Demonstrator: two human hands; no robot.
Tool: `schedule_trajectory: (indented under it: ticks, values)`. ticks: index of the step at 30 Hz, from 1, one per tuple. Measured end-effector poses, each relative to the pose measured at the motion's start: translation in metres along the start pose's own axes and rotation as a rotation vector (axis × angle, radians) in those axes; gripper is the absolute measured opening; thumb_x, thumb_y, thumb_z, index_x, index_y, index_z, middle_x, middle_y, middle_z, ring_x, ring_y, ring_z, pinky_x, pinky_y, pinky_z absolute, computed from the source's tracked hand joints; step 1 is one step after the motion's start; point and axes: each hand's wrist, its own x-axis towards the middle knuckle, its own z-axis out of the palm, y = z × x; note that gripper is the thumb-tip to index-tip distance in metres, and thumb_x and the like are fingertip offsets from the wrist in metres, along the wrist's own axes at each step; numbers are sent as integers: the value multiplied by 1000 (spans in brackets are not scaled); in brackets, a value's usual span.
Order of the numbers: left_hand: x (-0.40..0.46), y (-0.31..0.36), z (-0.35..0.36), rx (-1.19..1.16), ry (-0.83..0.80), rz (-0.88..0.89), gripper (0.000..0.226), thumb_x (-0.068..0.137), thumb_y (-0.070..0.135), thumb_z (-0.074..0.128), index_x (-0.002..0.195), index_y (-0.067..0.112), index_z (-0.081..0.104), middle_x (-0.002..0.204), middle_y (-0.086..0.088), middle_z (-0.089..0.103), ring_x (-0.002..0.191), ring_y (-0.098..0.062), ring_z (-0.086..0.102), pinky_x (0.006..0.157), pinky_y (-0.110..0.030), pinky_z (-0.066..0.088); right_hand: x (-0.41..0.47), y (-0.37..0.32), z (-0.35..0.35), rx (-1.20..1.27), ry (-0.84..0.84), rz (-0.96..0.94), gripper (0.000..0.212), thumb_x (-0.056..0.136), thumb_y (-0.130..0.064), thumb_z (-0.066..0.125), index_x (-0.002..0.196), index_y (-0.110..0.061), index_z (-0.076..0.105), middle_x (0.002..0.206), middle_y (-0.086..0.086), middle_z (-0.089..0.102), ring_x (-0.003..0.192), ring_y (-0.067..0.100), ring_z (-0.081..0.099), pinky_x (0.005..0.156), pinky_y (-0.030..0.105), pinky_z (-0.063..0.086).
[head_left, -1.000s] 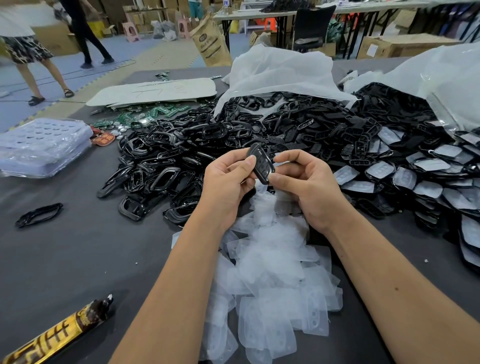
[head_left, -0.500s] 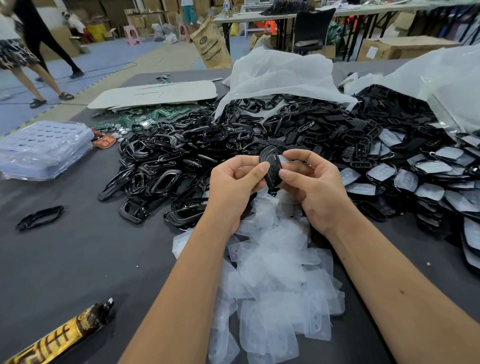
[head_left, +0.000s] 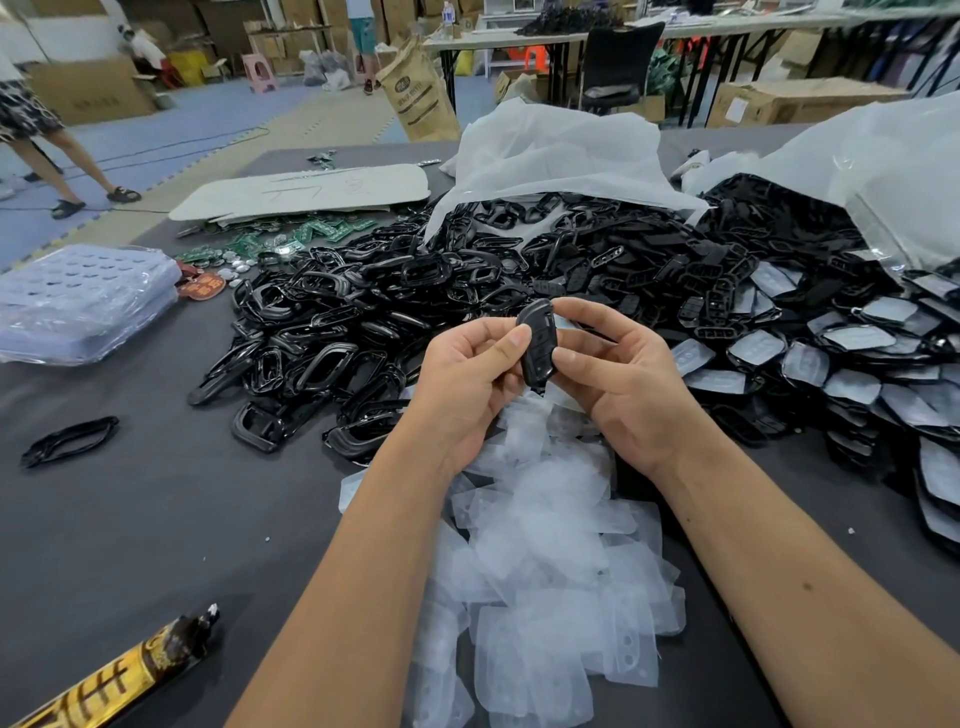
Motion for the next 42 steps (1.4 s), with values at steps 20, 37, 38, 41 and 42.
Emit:
schedule_trajectory:
  ticks: [20,37,38,41,42]
  values:
    - [-5,-1,-3,-115,-18,7,14,92,14,66,99,4,74,84,-10,68,67,-10,55,53,-14,44,-2,1,5,21,-24,-29,42,73,3,75,111,-12,68,85,5,74,84,20,73,88,32,61]
    - [-1,1,24,688,144,303,21,88,6,75,99,23,80,87,7,77,77,-13,69,77,-29,58,-6,-31,-4,-1058,160,-472,42,79,18,61,100,-15,76,94,-7,74,91,4,69,83,18,55]
    - [0,1,31,702,125,303,22,87,5,76,100,22,80,87,7,77,77,-11,69,77,-29,58,-8,-36,-10,-1095,170,-477,40,79,18,61,100,-13,77,95,-5,74,92,5,69,83,19,55]
    - [10,-3,68,712,46,280,27,84,-1,75,103,19,81,86,4,78,78,-13,70,79,-31,58,-16,-63,-34,-1245,201,-476,40,79,17,63,103,-12,78,97,-2,74,93,10,69,87,25,56]
    - [14,-5,83,730,16,280,28,84,-1,75,103,19,80,86,4,78,78,-12,70,78,-29,57,-18,-74,-44,-1303,224,-480,40,78,16,63,103,-11,78,97,-2,74,93,12,69,87,28,57]
